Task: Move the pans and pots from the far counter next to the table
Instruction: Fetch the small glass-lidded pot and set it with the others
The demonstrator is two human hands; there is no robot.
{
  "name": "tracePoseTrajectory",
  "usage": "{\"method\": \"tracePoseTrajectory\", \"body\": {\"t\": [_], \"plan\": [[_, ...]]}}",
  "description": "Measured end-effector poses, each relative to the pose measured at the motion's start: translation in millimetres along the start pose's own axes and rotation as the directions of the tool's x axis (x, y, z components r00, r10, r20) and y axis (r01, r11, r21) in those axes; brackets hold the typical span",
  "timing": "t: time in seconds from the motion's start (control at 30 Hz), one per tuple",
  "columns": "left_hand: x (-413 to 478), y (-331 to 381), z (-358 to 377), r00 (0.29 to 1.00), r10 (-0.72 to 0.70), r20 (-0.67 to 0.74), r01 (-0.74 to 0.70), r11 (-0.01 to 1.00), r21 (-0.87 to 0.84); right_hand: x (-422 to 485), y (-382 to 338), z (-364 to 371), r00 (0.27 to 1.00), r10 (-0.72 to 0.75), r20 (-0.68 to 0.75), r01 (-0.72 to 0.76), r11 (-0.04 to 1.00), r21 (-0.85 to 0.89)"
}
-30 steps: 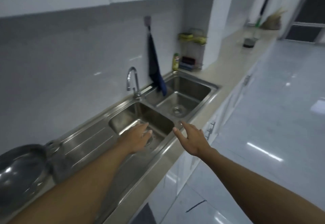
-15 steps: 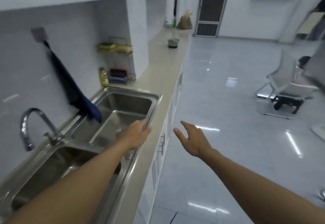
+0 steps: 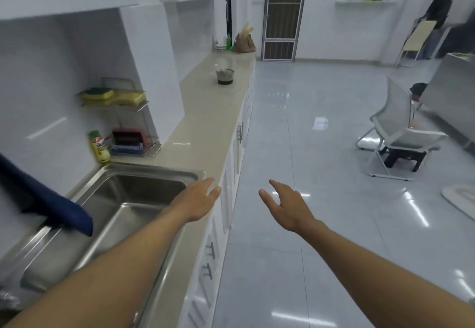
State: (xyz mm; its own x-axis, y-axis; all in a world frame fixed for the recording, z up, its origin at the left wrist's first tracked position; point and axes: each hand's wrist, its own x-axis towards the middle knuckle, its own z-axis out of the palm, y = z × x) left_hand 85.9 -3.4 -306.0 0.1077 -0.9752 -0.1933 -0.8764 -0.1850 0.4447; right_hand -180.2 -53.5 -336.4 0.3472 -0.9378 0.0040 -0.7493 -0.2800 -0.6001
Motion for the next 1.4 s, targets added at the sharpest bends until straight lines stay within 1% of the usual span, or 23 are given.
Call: {"method": "tracePoseTrajectory", "body": {"t": [0.07, 0.23, 0.33, 0.47, 0.63, 0.7, 0.87, 0.93, 1.1, 1.23, 1.4], "plan": [[33, 15, -2, 1.0, -0.004, 0.019, 0.004, 1.0, 0.02, 31, 15, -15, 1.0, -0.004, 0.02, 0.004, 1.0, 0.001], [114, 62, -17, 0.999, 0.017, -0.044, -0.016, 0.999, 0.038, 108, 45, -58, 1.0, -0.018, 0.004, 0.018, 0.999, 0.03], [150, 78, -17, 1.0, 0.018, -0.023, -0.017, 0.997, 0.072, 142, 61, -70, 1.0, -0.024, 0.011, 0.024, 0.999, 0.036], [209, 93, -23, 1.0, 0.017, -0.025, -0.016, 0.998, 0.062, 191, 81, -82, 1.0, -0.004, 0.011, 0.003, 0.998, 0.055], [281, 100, -29, 0.999, 0.033, -0.029, -0.031, 0.998, 0.058, 252, 102, -91, 1.0, 0.01, -0.005, -0.009, 0.999, 0.031], [324, 101, -33, 0.998, 0.058, -0.027, -0.056, 0.997, 0.045, 291, 112, -94, 0.999, 0.028, -0.017, -0.028, 0.999, 0.032], [426, 103, -60, 0.996, 0.086, 0.006, -0.086, 0.993, 0.074, 385, 117, -107, 0.997, 0.066, -0.031, -0.065, 0.997, 0.028], [463, 105, -71, 0.995, 0.098, -0.008, -0.097, 0.993, 0.069, 417, 119, -112, 0.996, 0.077, -0.046, -0.076, 0.997, 0.031], [538, 114, -86, 0.991, 0.132, 0.005, -0.132, 0.989, 0.064, 490, 132, -121, 0.993, 0.107, -0.041, -0.106, 0.994, 0.018], [602, 120, -92, 0.994, 0.112, 0.007, -0.113, 0.993, 0.047, 557, 146, -129, 0.995, 0.085, -0.053, -0.084, 0.996, 0.025], [691, 126, -92, 0.997, 0.076, -0.005, -0.076, 0.996, 0.037, 654, 183, -142, 0.998, 0.054, -0.036, -0.053, 0.998, 0.022]]}}
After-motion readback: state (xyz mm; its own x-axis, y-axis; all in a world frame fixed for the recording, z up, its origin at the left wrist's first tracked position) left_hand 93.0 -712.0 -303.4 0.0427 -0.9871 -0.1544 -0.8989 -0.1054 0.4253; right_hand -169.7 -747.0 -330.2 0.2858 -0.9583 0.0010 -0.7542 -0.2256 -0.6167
